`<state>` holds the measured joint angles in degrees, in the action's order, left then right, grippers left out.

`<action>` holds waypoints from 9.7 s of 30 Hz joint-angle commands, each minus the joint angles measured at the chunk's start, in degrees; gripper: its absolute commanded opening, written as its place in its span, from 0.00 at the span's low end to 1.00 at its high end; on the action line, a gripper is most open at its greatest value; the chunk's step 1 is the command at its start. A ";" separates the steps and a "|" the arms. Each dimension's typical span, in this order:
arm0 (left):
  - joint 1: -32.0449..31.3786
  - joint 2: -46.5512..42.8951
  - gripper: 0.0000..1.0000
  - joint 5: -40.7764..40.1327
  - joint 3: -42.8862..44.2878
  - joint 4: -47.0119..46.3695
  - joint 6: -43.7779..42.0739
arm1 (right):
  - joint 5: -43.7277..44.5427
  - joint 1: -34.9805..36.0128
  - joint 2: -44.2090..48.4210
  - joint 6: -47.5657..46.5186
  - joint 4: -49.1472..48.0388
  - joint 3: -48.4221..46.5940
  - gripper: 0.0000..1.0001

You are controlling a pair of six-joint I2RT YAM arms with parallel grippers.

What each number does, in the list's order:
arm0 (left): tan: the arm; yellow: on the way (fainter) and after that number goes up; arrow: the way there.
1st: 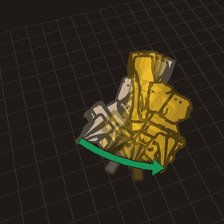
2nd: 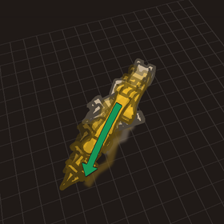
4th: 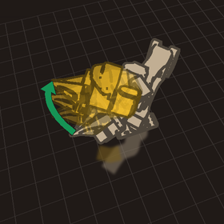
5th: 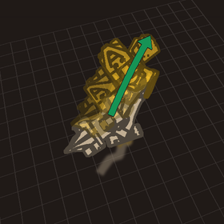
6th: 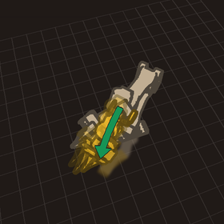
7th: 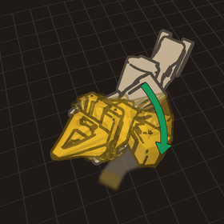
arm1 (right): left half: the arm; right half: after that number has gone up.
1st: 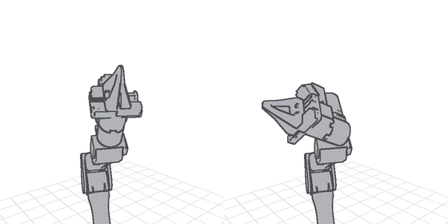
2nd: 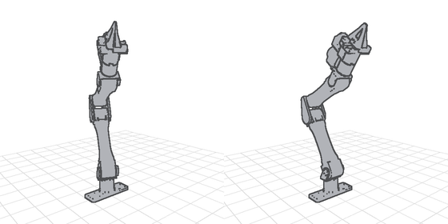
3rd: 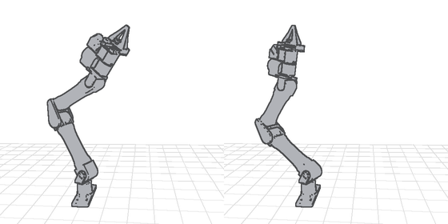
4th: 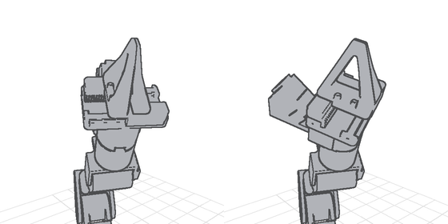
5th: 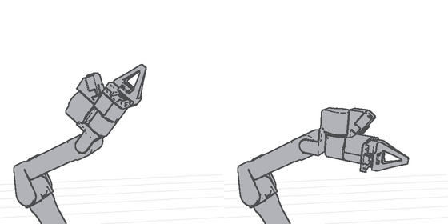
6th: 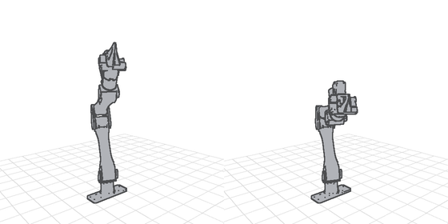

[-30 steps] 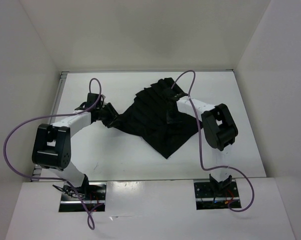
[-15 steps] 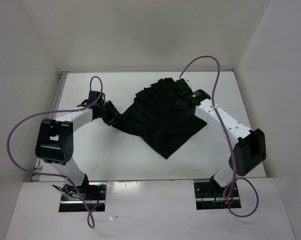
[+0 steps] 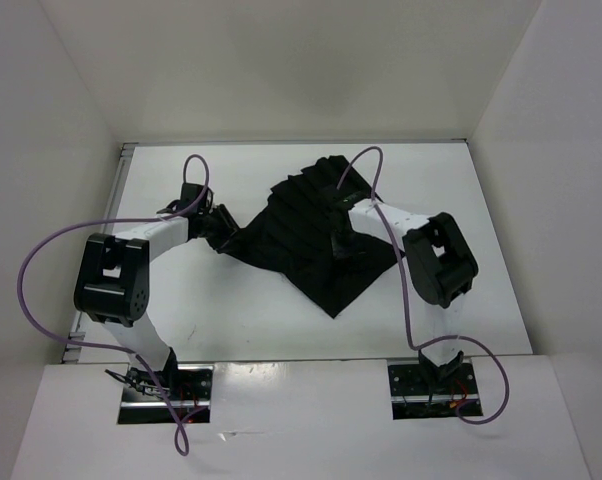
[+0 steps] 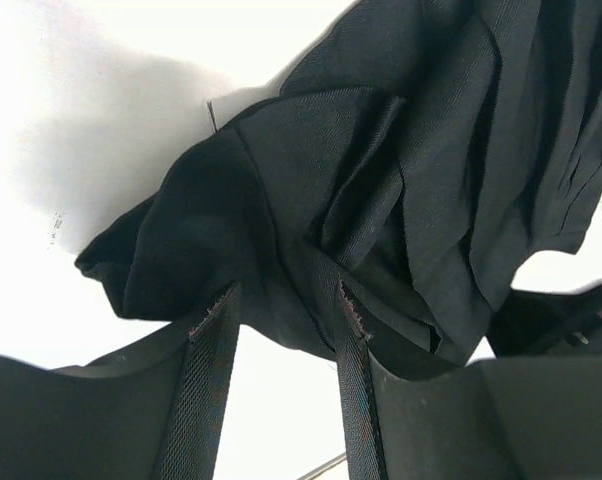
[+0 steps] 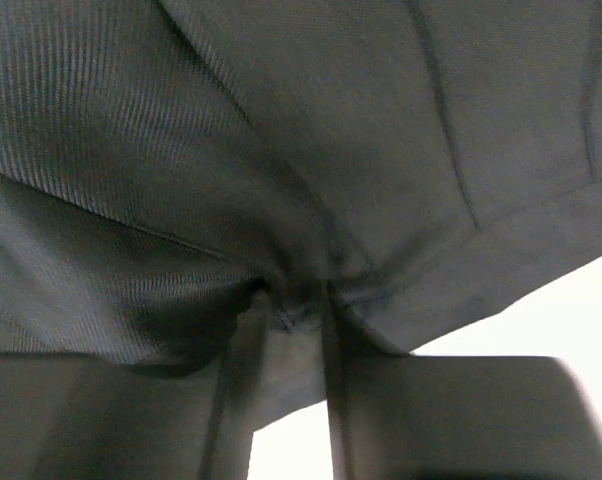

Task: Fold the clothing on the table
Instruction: Flatten the skirt out, then fold the skirt

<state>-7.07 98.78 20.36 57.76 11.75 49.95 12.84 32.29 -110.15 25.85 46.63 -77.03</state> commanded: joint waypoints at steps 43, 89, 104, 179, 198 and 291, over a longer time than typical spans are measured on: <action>-4.27 15.29 0.00 -5.76 7.88 -4.89 3.40 | 3.86 3.57 1.25 0.52 4.78 -14.38 0.56; -5.93 2.81 0.36 -10.60 -3.00 -4.54 10.34 | -1.85 -16.74 21.20 4.21 -6.03 2.94 0.57; -9.72 -1.31 0.44 -6.74 -9.33 -0.67 10.96 | -8.17 -21.04 16.98 4.21 -8.30 5.93 0.57; -7.87 -11.07 0.63 -7.88 -12.14 0.39 9.64 | -25.67 -28.07 10.39 3.51 -18.24 13.40 0.54; -9.45 4.40 0.21 -7.18 -6.17 -4.53 8.49 | -25.06 -28.07 17.95 3.51 -17.19 14.98 0.54; 0.58 -21.08 0.00 17.97 -10.27 -2.18 -3.11 | -36.12 -21.57 47.73 11.32 -12.90 23.39 0.00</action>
<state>-3.53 81.28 37.98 53.52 9.15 45.17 -18.41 11.07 -66.74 29.50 24.32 -59.33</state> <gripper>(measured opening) 0.027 0.012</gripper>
